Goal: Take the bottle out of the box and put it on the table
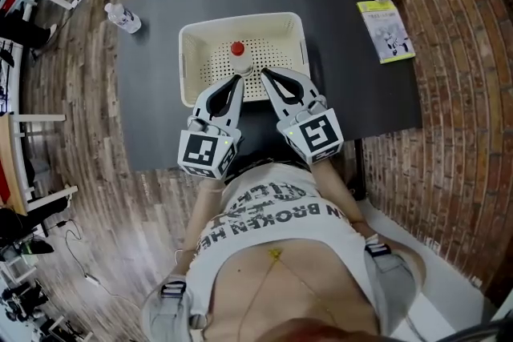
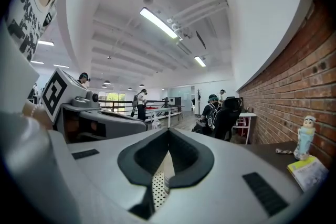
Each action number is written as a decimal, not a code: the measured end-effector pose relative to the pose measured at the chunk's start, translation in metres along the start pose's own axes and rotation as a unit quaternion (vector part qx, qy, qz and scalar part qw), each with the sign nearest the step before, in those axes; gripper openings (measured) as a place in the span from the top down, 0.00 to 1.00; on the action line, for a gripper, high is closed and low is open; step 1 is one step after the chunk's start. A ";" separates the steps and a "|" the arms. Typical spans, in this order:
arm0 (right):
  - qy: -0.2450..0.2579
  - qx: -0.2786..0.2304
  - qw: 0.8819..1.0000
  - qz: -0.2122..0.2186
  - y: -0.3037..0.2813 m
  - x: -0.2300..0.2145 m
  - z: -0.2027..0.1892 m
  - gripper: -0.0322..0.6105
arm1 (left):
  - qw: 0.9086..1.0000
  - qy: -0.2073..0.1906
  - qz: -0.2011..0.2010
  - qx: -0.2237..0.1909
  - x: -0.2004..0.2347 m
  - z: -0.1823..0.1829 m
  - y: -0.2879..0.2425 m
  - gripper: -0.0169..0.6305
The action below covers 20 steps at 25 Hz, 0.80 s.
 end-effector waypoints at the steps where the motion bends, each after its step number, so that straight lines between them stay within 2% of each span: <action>1: -0.001 0.003 1.000 -0.004 -0.002 -0.002 0.000 0.94 | 1.000 0.002 -0.002 0.002 0.002 0.000 -0.002 0.96; 12: -0.008 0.010 0.999 -0.033 -0.016 -0.007 -0.003 0.94 | 0.999 0.004 -0.030 0.021 0.024 -0.005 -0.016 0.96; 20: -0.007 0.022 0.999 -0.042 -0.015 -0.012 -0.007 0.94 | 0.999 -0.004 -0.021 0.035 0.037 -0.014 -0.025 0.96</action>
Point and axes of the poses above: the fingertips, and each gripper's own axes: y backward along the fingers, x to its left, z out of its top, the point moved 5 cm from there along y, backward along the fingers, and after that the axes turned 1 degree about y, right-handed, at the moved point
